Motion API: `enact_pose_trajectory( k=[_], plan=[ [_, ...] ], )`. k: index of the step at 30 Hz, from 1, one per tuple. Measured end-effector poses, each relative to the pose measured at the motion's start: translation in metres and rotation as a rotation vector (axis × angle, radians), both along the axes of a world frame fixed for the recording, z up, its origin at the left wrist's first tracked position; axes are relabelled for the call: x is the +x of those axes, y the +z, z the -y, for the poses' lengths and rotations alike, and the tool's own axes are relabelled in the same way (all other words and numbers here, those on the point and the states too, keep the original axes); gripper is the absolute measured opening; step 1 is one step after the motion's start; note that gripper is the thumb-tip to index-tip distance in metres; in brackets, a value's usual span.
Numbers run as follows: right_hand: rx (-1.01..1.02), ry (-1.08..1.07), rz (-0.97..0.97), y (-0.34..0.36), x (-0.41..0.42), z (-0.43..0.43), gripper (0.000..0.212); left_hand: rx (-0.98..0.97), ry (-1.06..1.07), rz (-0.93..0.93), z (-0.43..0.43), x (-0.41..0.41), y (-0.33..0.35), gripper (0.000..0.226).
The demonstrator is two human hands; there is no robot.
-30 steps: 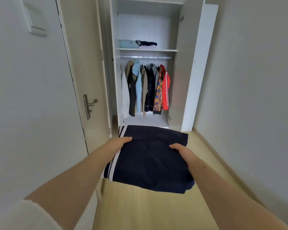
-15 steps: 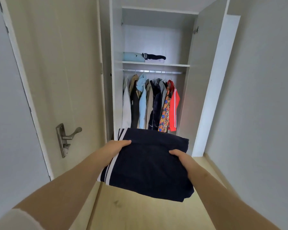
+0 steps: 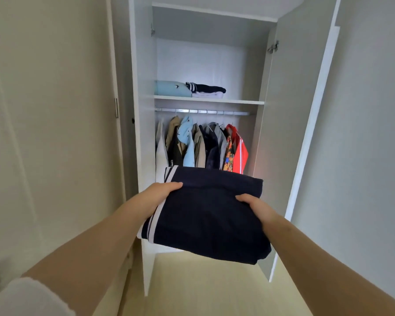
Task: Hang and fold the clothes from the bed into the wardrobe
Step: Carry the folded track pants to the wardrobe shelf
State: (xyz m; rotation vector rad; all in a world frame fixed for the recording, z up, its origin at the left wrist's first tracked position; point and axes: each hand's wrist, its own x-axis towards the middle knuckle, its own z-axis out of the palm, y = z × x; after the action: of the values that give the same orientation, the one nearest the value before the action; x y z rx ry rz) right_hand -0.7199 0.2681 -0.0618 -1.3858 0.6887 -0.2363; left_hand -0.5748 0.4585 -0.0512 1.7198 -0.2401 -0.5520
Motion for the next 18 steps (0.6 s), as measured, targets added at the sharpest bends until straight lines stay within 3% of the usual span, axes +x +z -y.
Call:
enact_pose_trajectory(
  k=[11,18],
  plan=[
    [-0.001,-0.039,0.139,0.029,0.144,0.134,0.019,0.008,-0.112,0.016,0.131,0.148,0.049,0.046],
    [0.012,0.074,0.215,0.067,0.230,0.260,0.031,-0.173,-0.258,-0.049,0.233,0.240,0.086,0.049]
  ],
)
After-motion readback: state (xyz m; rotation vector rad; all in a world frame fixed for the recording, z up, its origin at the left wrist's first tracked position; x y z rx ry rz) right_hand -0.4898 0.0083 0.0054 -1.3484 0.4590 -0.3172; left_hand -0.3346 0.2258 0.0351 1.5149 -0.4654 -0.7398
